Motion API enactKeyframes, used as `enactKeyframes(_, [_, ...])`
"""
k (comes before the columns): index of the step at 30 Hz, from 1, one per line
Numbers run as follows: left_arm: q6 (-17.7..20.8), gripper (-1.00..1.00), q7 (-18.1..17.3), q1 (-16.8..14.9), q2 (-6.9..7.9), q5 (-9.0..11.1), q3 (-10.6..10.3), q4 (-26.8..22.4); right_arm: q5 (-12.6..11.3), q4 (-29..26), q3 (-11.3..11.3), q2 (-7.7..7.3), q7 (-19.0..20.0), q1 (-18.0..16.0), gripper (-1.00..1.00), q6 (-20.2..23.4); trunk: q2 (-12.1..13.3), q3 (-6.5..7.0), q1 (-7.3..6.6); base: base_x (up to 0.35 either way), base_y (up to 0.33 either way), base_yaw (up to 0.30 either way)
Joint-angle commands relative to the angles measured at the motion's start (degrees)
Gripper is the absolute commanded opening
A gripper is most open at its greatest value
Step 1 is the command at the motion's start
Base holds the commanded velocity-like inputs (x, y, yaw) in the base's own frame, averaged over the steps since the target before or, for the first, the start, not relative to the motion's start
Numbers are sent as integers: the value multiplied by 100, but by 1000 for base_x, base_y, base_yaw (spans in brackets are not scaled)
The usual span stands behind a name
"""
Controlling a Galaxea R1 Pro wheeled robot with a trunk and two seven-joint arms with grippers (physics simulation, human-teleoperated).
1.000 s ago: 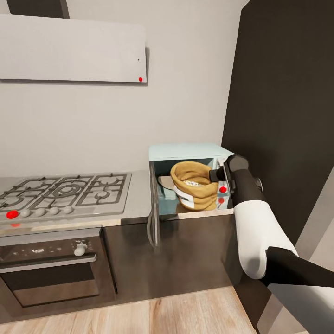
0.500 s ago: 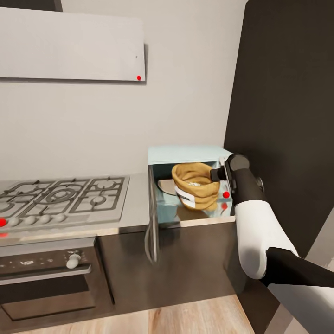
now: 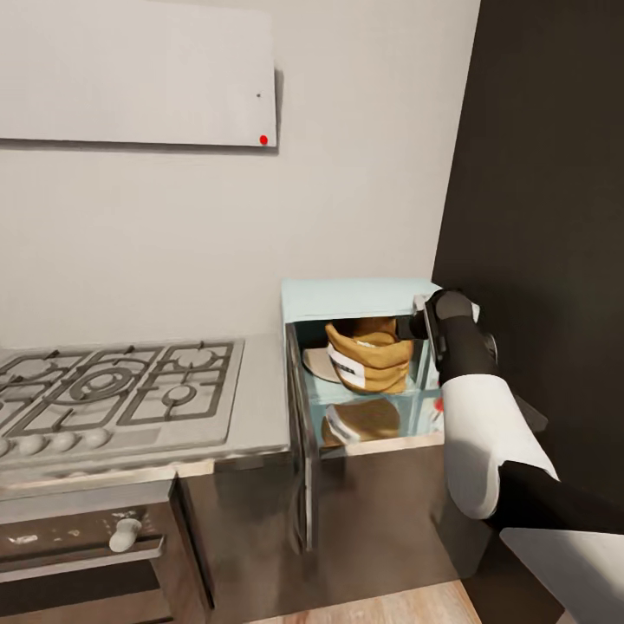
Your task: In the kitchen, take the popcorn bag from the countertop, put it into the microwave, and heat it until the popcorn is cooked so the cooked popcorn ends up inside the bag.
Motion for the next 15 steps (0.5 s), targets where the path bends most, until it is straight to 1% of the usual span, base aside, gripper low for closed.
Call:
enactKeyframes(1, [-10, 100, 12, -6, -2, -18, 22, -1, 33, 31, 264, 105, 65, -4, -100, 6, 0, -8, 2, 22, 24, 0])
enactKeyframes(3, [-10, 100, 12, -6, -2, -18, 22, -1, 31, 31, 265, 106, 72, -4, -100, 6, 0, -8, 2, 51, 90, 0])
enactKeyframes(6, [-10, 100, 12, -6, -1, -18, 22, -1, 32, 30, 264, 106, 74, -4, -100, 6, 0, -8, 2, 96, 179, 0])
enactKeyframes(9, [-10, 100, 13, -6, -2, -18, 22, -1, 33, 28, 264, 106, 75, -4, -100, 6, 0, -8, 2, 19, 31, 0])
enactKeyframes(10, [-18, 100, 15, 2, -2, -27, 31, -27, 25, -30, -41, -76, 75, -4, -100, -25, 4, -5, 0, 0, 0, 0])
enactKeyframes(14, [-18, 100, 13, 2, -2, -27, 31, -27, 228, -35, -67, 25, 66, -4, -100, -27, 4, -5, 0, 0, 0, 0])
enactKeyframes(15, [-18, 100, 12, 2, -2, -27, 31, -27, 286, -56, -105, 57, 71, -4, -100, -27, 4, -5, 0, 0, 0, 0])
